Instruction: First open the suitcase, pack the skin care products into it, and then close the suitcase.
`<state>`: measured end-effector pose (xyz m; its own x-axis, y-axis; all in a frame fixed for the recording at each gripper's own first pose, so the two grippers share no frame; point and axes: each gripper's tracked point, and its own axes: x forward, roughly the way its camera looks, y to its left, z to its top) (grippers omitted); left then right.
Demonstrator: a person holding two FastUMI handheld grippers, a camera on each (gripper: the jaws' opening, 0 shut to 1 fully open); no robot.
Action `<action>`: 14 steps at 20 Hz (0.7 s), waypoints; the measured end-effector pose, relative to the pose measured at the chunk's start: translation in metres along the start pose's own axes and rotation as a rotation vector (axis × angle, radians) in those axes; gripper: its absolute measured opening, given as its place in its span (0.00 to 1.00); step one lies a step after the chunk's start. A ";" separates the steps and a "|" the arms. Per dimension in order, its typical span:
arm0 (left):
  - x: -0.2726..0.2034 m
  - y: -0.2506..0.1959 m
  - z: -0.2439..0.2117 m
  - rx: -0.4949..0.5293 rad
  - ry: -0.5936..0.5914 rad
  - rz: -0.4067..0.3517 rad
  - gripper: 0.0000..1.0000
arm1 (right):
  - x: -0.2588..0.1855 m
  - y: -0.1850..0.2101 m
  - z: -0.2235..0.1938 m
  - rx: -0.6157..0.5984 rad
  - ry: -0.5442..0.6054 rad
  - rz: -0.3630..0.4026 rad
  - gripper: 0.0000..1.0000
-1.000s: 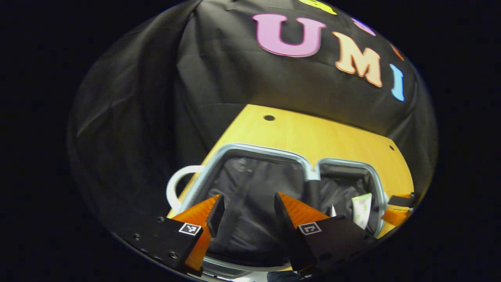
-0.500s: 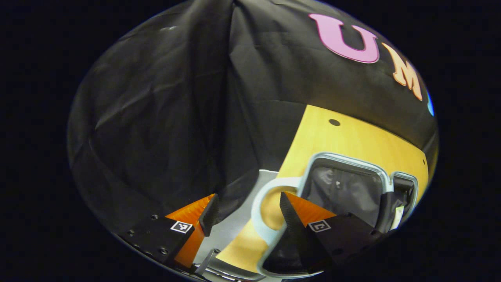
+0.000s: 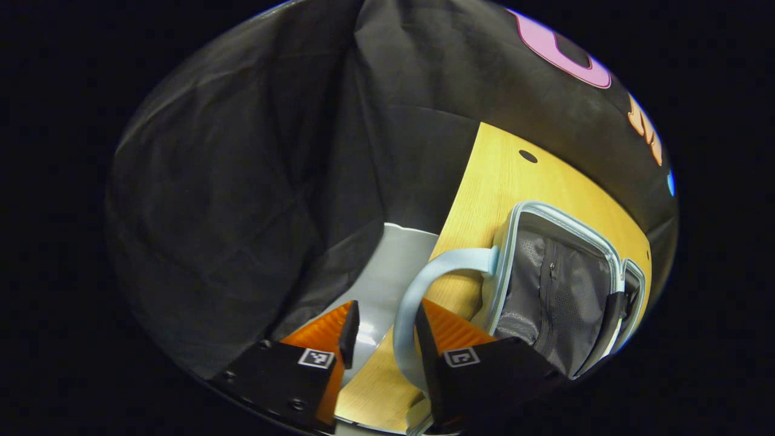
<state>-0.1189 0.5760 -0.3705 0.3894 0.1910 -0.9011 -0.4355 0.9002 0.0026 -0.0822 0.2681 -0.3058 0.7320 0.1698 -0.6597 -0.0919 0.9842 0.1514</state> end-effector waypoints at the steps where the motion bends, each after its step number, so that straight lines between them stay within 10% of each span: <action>1: -0.001 -0.004 -0.001 -0.004 0.007 -0.010 0.37 | 0.000 0.000 0.000 0.005 0.001 0.000 0.98; 3: -0.002 -0.005 -0.001 0.013 0.015 0.003 0.10 | -0.001 -0.003 0.003 0.006 -0.012 -0.002 0.98; 5: -0.014 -0.010 0.005 0.011 0.004 0.007 0.04 | -0.002 -0.004 0.007 0.001 -0.027 0.001 0.98; 14: -0.122 -0.048 0.072 0.088 -0.198 -0.035 0.00 | -0.001 -0.013 0.024 0.002 -0.084 0.032 0.98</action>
<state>-0.0870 0.5380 -0.2294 0.5585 0.2242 -0.7986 -0.3494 0.9368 0.0187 -0.0661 0.2543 -0.2894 0.7831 0.1964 -0.5901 -0.1150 0.9782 0.1730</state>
